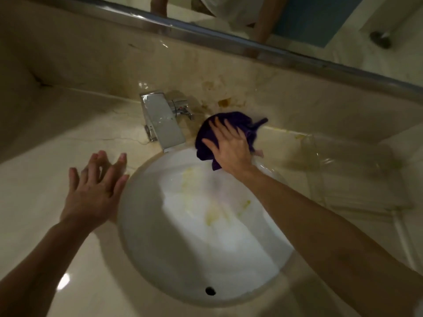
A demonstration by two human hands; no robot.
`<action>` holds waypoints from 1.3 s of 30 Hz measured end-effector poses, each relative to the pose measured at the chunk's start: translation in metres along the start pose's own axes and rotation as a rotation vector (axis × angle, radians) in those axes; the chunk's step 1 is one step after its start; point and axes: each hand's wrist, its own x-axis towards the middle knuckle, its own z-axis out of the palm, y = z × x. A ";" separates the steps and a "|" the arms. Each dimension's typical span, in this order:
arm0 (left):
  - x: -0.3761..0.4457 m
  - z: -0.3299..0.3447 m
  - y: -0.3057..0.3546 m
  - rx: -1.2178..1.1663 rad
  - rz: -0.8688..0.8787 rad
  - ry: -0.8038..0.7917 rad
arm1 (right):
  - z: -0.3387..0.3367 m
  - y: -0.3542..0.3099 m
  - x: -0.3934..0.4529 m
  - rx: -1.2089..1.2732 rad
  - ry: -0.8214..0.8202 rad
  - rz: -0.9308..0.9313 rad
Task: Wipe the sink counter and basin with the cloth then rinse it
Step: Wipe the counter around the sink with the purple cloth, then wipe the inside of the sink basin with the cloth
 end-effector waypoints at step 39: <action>0.002 -0.009 -0.004 0.037 0.027 -0.037 | -0.048 0.121 -0.153 -0.121 -0.190 0.063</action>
